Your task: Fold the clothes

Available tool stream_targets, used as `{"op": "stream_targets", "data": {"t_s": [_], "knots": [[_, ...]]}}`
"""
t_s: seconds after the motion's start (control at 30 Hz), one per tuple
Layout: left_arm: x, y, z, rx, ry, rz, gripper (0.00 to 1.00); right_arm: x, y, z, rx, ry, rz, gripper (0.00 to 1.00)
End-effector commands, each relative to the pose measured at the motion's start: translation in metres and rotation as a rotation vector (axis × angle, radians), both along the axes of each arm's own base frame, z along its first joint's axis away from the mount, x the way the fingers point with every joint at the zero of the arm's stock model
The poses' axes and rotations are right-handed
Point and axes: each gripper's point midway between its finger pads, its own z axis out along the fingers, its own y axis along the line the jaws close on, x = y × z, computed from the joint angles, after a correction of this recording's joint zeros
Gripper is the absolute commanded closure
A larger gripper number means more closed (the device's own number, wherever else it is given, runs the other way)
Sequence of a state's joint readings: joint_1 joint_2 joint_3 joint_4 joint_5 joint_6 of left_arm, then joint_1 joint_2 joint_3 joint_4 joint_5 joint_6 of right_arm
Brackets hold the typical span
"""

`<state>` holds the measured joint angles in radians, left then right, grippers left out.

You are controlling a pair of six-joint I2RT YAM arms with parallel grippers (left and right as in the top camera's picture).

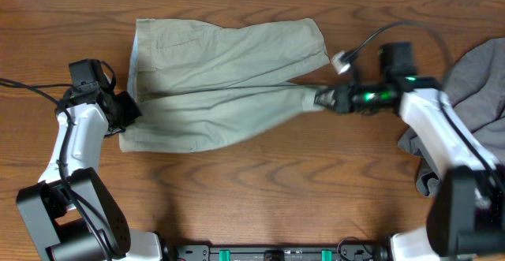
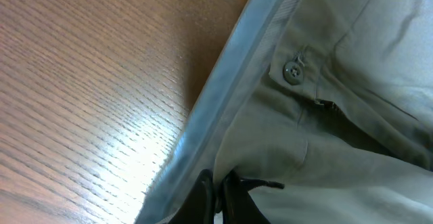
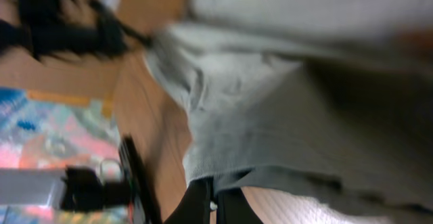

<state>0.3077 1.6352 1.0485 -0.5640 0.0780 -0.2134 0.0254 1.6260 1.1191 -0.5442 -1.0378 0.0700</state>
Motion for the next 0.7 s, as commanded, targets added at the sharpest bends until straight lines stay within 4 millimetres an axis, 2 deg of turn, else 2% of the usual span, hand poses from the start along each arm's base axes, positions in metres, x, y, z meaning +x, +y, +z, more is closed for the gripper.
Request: {"op": "stream_targets", "data": {"t_s": [0.0,0.1,0.2,0.5,0.57,0.67], "knots": [[-0.003,0.004,-0.005,0.005,0.015,0.015,0.94,0.021,-0.023,0.023,0.033,0.073,-0.185,0.99],[-0.003,0.004,-0.005,0.006,0.016,0.016,0.94,0.043,-0.049,0.013,-0.034,0.081,-0.341,0.99],[-0.003,0.004,-0.005,0.005,0.017,0.016,0.94,0.053,-0.063,0.001,-0.077,0.095,-0.405,0.99],[-0.004,0.003,-0.005,0.002,0.022,0.016,0.93,0.072,-0.066,-0.025,-0.088,0.1,-0.42,0.99],[-0.006,0.003,-0.005,0.001,0.027,0.016,0.89,0.074,-0.065,-0.029,-0.076,0.1,-0.409,0.99],[-0.012,0.0,0.0,-0.003,0.039,0.015,0.71,0.073,-0.056,-0.024,-0.026,0.081,-0.352,0.99]]}}
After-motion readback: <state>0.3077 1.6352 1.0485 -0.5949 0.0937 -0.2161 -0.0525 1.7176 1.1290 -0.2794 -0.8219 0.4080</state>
